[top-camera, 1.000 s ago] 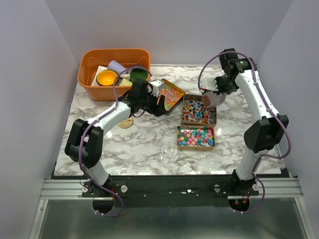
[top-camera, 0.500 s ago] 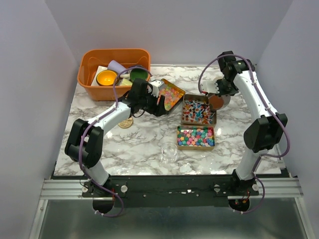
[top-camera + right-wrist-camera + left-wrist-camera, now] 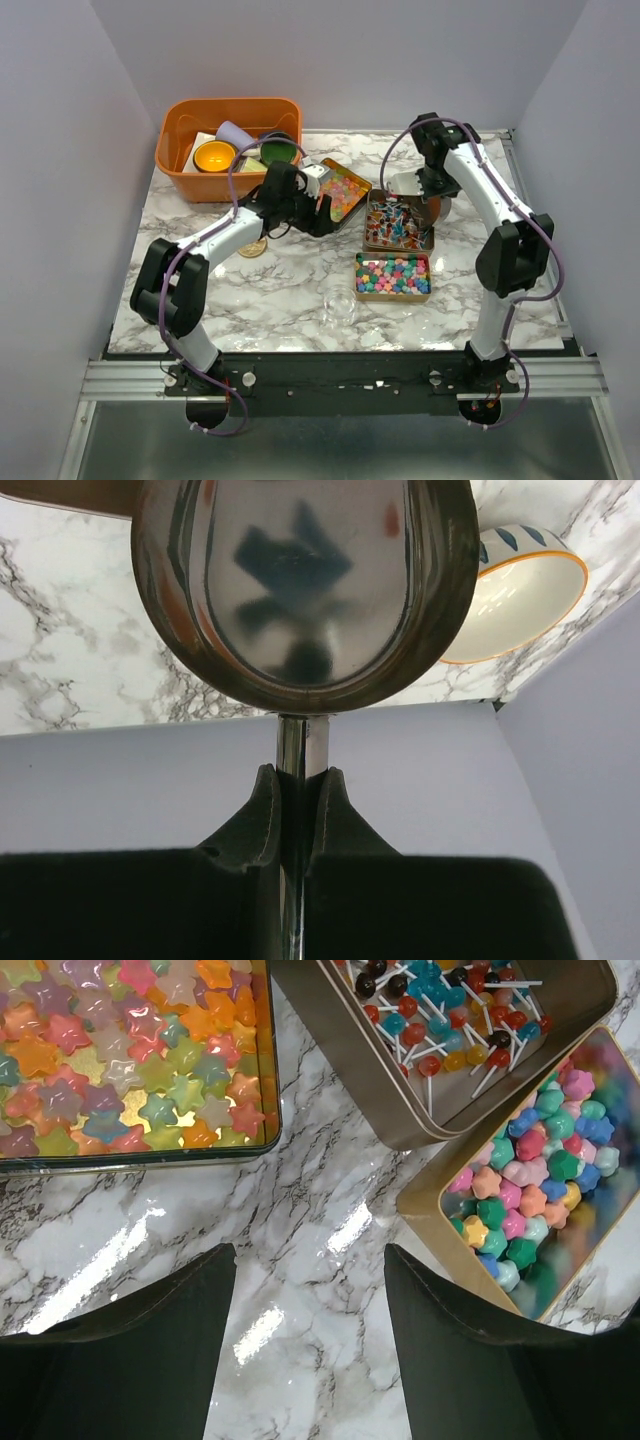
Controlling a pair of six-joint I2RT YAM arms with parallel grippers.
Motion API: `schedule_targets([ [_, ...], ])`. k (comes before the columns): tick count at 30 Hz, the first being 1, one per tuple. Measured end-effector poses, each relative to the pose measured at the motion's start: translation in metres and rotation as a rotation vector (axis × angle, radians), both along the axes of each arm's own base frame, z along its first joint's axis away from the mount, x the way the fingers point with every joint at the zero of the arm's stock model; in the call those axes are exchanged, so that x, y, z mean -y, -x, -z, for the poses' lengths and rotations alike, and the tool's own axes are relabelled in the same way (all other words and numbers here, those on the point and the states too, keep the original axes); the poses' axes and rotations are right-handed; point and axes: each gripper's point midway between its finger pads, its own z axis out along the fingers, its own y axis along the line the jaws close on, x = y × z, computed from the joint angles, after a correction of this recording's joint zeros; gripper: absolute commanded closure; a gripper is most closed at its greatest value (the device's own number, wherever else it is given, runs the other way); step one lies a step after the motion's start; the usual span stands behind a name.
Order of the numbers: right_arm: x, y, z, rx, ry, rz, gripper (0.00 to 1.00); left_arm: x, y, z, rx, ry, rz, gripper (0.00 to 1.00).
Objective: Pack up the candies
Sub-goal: Scoop the fake candies from the storage box.
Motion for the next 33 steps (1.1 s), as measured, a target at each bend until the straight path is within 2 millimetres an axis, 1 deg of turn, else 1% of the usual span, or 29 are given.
schedule_targets([
  [2,0.000,0.000,0.000,0.001,0.011,0.002,0.99,0.002,0.002,0.002,-0.002,0.002,0.007,0.29],
  [5,-0.002,0.000,0.003,0.000,0.020,0.003,0.99,0.005,0.008,0.007,-0.006,0.009,0.027,0.38],
  [6,-0.002,0.001,0.005,-0.005,0.022,0.002,0.99,0.007,0.011,0.009,-0.009,0.011,0.035,0.47],
  [7,-0.002,0.002,0.006,-0.007,0.027,0.001,0.99,0.008,0.013,0.011,-0.009,0.011,0.042,0.53],
  [9,-0.003,0.003,0.009,-0.010,0.032,0.000,0.99,0.016,0.024,0.019,-0.019,0.012,0.084,0.66],
  [10,-0.003,0.003,0.009,-0.010,0.032,0.000,0.99,0.018,0.027,0.022,-0.020,0.010,0.096,0.70],
  [11,-0.002,0.006,0.011,-0.013,0.035,0.003,0.99,0.023,0.034,0.027,-0.028,0.011,0.123,0.74],
  [12,-0.002,0.006,0.012,-0.012,0.034,0.003,0.99,0.026,0.038,0.030,-0.033,0.011,0.139,0.81],
  [15,-0.002,0.019,0.029,-0.068,0.033,0.000,0.99,0.034,0.047,0.041,-0.049,0.012,0.179,0.92],
  [17,-0.005,0.027,0.043,-0.114,0.017,-0.002,0.99,0.039,0.050,0.049,-0.056,0.014,0.196,0.94],
  [19,-0.007,0.030,0.051,-0.140,0.010,0.005,0.99,0.042,0.049,0.056,-0.062,0.014,0.200,0.96],
  [22,-0.008,0.030,0.055,-0.152,0.004,0.016,0.99,0.046,0.044,0.068,-0.072,0.011,0.198,0.97],
  [25,-0.017,0.024,0.060,-0.156,-0.032,0.042,0.99,0.053,0.033,0.077,-0.080,0.010,0.195,0.99],
  [29,-0.023,0.020,0.064,-0.157,-0.047,0.071,0.99,0.063,0.021,0.080,-0.074,0.021,0.192,0.99],
  [33,-0.031,0.021,0.065,-0.150,-0.051,0.086,0.99,0.077,0.005,0.075,-0.045,0.047,0.188,1.00],
])
